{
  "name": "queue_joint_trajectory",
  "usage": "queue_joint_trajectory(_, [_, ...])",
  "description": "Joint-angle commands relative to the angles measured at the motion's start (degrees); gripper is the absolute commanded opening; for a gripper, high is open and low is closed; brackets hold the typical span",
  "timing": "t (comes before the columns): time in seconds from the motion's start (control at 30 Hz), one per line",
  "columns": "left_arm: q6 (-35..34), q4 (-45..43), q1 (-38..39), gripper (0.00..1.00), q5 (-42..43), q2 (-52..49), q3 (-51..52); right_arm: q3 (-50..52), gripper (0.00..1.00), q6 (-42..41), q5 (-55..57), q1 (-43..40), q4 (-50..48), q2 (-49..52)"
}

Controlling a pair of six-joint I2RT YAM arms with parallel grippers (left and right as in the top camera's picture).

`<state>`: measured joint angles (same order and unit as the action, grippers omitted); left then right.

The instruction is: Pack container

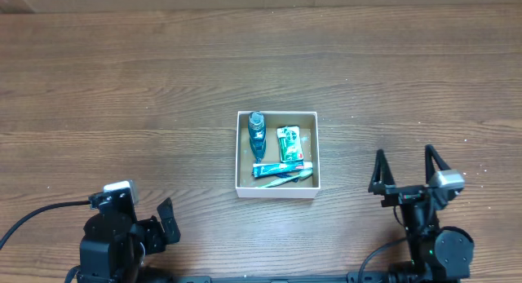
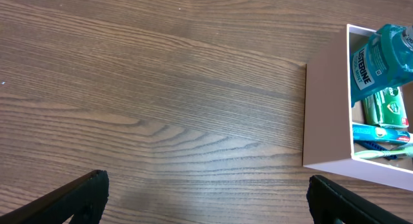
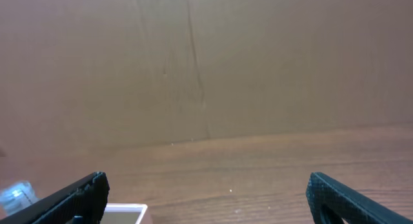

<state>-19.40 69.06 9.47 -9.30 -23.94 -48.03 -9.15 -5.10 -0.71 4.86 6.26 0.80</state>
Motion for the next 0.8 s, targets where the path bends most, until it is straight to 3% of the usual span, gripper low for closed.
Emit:
queue_joint_trajectory(0.0, [-0.8,-0.1,0.3,1.00,-0.7,0.2,0.1,4.7,1.00,6.9,-1.1,-0.4,-1.0,-0.6])
queue_joint_trajectory(0.77, [-0.8,-0.1,0.3,1.00,-0.7,0.2,0.1,8.1,1.00,6.0,-0.9,-0.4,-0.4,-0.6])
